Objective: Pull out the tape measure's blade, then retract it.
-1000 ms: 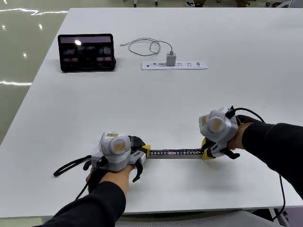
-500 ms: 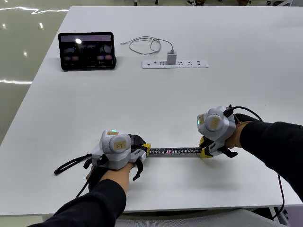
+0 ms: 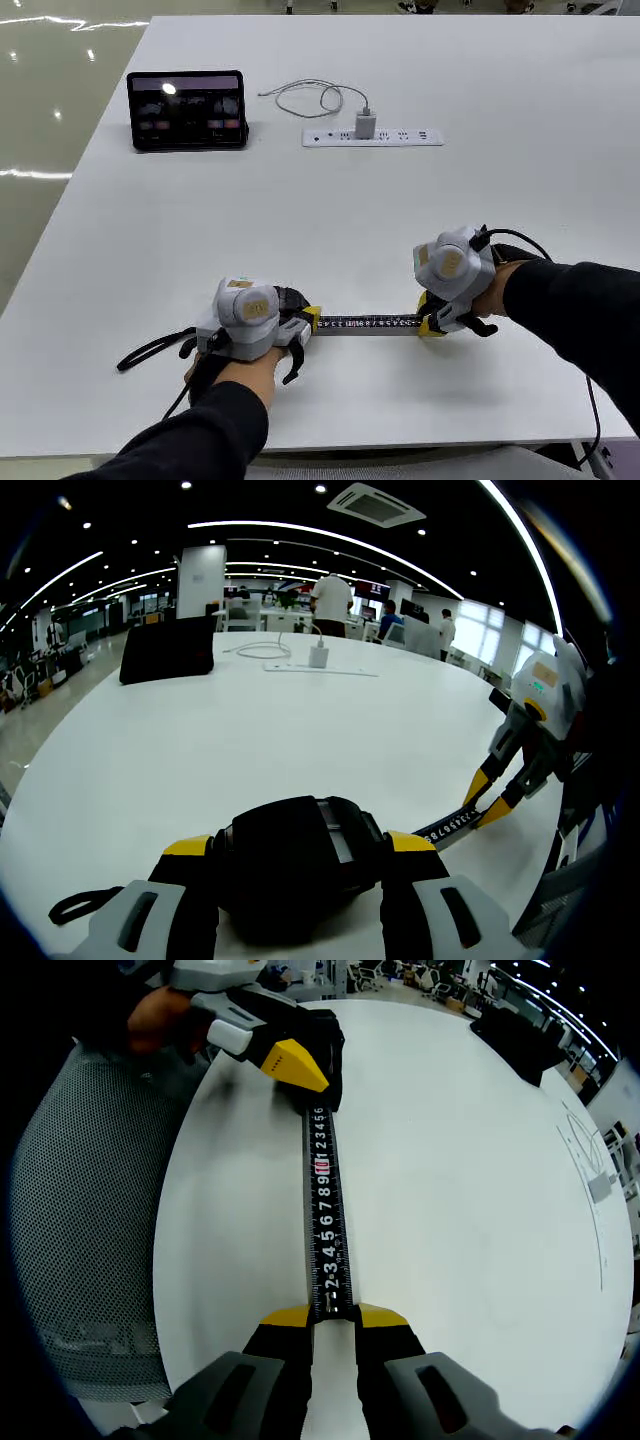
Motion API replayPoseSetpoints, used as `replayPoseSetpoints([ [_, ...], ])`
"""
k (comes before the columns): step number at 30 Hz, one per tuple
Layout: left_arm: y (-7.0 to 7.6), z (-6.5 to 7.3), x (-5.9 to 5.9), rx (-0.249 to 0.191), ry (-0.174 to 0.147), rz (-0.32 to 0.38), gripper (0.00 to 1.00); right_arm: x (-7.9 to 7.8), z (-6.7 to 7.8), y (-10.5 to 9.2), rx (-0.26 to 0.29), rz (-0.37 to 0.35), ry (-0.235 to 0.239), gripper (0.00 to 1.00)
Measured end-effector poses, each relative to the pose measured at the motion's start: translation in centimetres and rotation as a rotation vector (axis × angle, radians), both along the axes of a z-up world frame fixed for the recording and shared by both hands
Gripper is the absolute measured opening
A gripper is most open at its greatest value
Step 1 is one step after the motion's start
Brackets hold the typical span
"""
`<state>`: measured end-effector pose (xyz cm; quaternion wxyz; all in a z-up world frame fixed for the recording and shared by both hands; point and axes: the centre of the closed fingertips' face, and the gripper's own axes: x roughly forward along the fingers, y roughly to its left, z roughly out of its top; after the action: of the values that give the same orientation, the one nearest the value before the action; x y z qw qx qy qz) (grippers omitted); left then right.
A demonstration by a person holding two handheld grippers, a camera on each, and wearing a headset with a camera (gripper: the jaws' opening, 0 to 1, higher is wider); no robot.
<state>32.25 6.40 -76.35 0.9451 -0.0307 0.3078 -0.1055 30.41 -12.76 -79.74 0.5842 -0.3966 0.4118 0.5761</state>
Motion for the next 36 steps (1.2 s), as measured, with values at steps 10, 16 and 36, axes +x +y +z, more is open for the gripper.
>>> replayPoseSetpoints([
  [10,0.0,0.0,0.0,-0.004,0.005,0.001,0.62,-0.1,0.0,1.0,0.017,0.014,-0.003,0.11],
  [16,0.0,0.0,0.0,-0.003,0.004,0.000,0.62,0.0,0.0,1.4,0.023,0.013,-0.005,0.11],
  [36,0.0,0.0,0.0,-0.004,0.004,0.001,0.62,0.0,0.0,2.7,0.044,0.029,-0.013,0.11],
])
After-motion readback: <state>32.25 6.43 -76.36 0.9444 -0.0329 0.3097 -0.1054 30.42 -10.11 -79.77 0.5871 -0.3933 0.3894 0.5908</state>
